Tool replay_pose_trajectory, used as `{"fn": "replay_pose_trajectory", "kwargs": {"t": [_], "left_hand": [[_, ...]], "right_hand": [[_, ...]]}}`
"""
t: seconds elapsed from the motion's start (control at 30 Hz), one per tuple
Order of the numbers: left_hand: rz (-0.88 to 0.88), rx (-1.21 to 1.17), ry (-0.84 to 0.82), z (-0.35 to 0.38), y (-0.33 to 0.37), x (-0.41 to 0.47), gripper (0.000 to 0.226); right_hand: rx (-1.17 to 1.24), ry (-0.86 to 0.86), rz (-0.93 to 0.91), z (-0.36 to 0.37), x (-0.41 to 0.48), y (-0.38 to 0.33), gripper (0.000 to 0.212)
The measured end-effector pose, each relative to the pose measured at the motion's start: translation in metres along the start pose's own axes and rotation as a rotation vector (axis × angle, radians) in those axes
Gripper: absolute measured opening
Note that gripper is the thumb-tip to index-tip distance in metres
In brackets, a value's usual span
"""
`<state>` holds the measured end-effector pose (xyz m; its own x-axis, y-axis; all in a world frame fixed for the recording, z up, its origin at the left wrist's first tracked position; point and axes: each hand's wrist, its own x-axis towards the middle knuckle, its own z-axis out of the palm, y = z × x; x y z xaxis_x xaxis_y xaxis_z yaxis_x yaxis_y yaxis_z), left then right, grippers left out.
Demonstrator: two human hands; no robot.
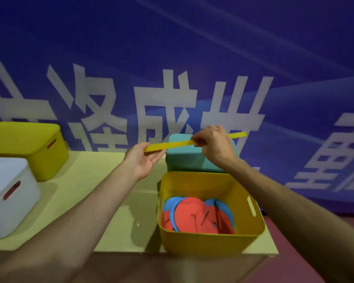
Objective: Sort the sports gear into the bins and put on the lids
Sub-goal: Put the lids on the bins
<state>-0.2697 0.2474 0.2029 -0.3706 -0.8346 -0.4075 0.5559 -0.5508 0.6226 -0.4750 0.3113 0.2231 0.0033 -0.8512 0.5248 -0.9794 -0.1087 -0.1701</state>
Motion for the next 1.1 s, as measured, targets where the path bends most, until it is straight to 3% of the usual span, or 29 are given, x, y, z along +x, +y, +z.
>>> {"fn": "replay_pose_trajectory", "kwargs": {"t": [0.1, 0.23, 0.4, 0.47, 0.53, 0.67, 0.87, 0.97, 1.1], "left_hand": [[0.034, 0.105, 0.026, -0.023, -0.010, -0.021, 0.018], [0.051, 0.172, 0.073, -0.045, -0.028, -0.045, 0.012], [0.051, 0.245, -0.015, -0.062, -0.058, -0.055, 0.034], [0.057, 0.262, -0.027, -0.065, -0.073, -0.054, 0.058], [0.054, 0.321, -0.005, -0.070, -0.086, -0.053, 0.070], [0.166, 0.818, 0.126, -0.081, -0.115, -0.048, 0.058], [0.244, 1.137, 0.279, -0.099, -0.150, -0.034, 0.053], [0.258, 1.204, 0.302, -0.098, -0.159, -0.032, 0.054], [0.263, 1.085, 0.257, -0.093, -0.167, -0.030, 0.044]], "right_hand": [[0.082, -0.159, -0.022, -0.003, -0.039, -0.007, 0.021], [0.073, -0.201, 0.277, -0.008, -0.084, 0.006, 0.036], [0.116, -0.265, 0.847, -0.003, -0.123, 0.031, 0.063], [0.246, -0.284, 1.074, 0.006, -0.136, 0.046, 0.063], [0.329, -0.248, 1.178, 0.015, -0.151, 0.058, 0.055], [0.363, -0.154, 1.148, 0.031, -0.179, 0.078, 0.063], [0.351, -0.156, 1.017, 0.049, -0.205, 0.089, 0.069], [0.357, -0.177, 1.007, 0.054, -0.208, 0.088, 0.066], [0.346, -0.132, 1.007, 0.057, -0.209, 0.088, 0.065]]}}
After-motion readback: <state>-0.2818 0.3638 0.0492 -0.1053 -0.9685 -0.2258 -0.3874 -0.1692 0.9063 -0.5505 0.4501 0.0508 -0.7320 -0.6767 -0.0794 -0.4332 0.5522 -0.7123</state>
